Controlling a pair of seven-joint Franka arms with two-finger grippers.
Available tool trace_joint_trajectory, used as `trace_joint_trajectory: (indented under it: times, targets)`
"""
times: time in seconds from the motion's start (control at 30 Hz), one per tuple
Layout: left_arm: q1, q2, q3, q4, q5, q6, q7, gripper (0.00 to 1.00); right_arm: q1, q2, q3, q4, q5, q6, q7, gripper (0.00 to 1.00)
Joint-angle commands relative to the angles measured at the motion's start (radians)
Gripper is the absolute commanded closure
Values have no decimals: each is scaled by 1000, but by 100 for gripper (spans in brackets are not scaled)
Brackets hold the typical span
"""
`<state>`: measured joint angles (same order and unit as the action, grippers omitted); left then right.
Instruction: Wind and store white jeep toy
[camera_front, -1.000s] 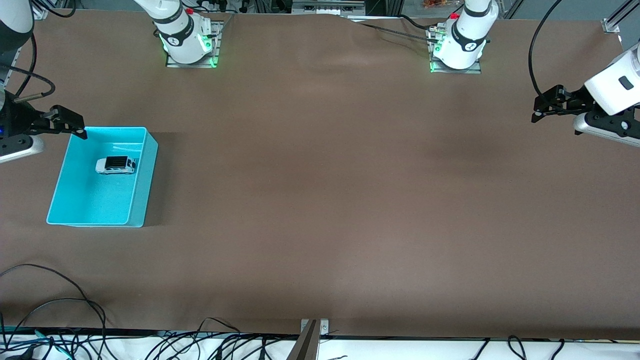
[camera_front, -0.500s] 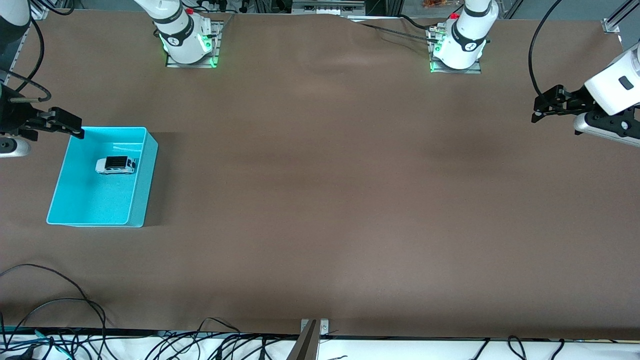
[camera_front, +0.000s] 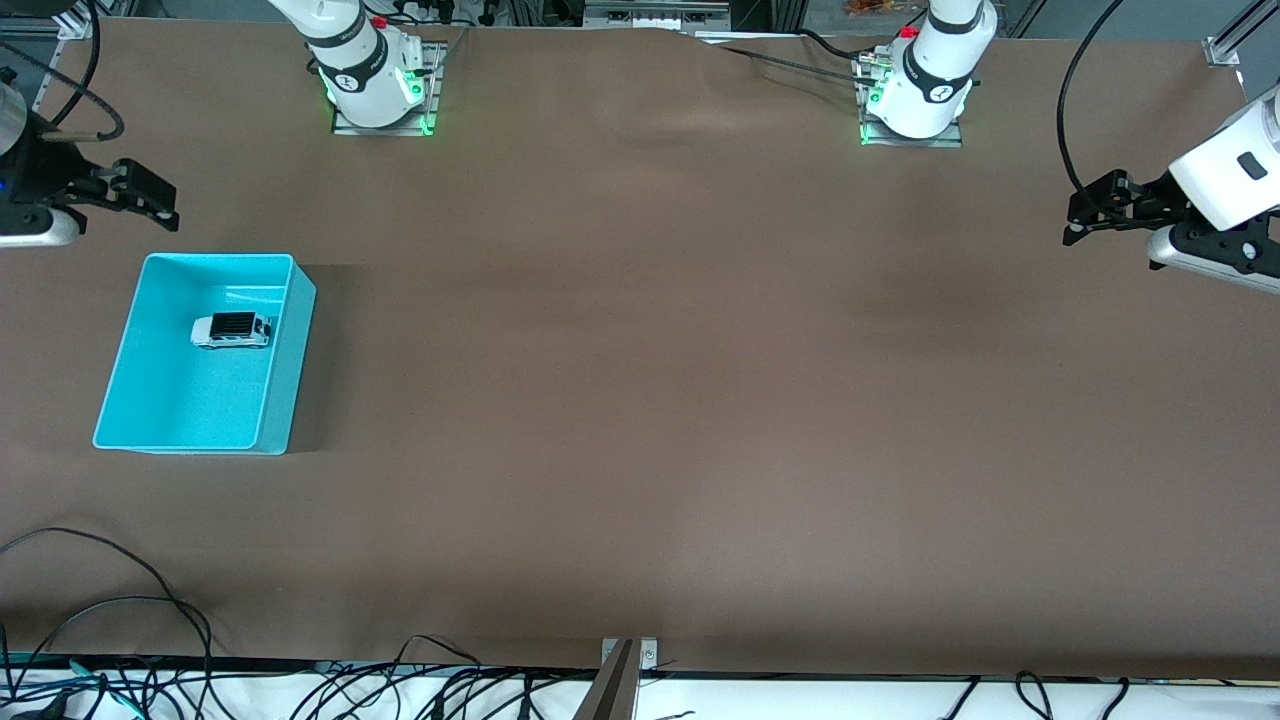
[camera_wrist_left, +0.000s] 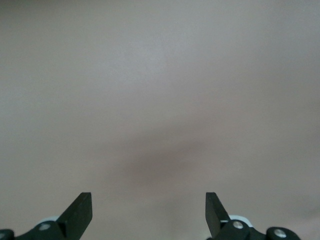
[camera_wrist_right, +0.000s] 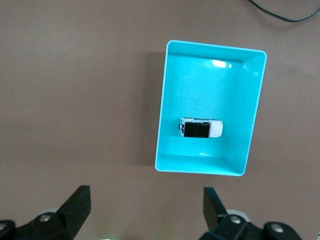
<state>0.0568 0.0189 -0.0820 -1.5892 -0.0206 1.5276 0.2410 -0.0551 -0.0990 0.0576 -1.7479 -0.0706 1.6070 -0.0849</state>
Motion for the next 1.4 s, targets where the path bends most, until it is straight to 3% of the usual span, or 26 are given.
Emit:
trace_joint_trajectory:
  times: [0.0,0.17,0.4,0.63,0.8,1.37]
  targets:
    - [0,6,2,23,-12,-14,-5,0,-6,-82,-18,-104,-3,47,-47,0]
    - [0,6,2,23,-12,-14,-3,0,-5,-68,-16,-87,8,62,-47,0]
    - [0,6,2,23,-13,-14,-5,0,-6,-47,-16,-68,140,70,-45,0]
    - [0,6,2,21,-13,-14,-5,0,-5,-21,1,-27,123,73,-41,0]
    - [0,6,2,23,-13,-14,-5,0,-3,2,2,5,54,74,-42,0]
    - [0,6,2,23,-13,-14,-5,0,-5,9,-1,10,48,73,-45,0]
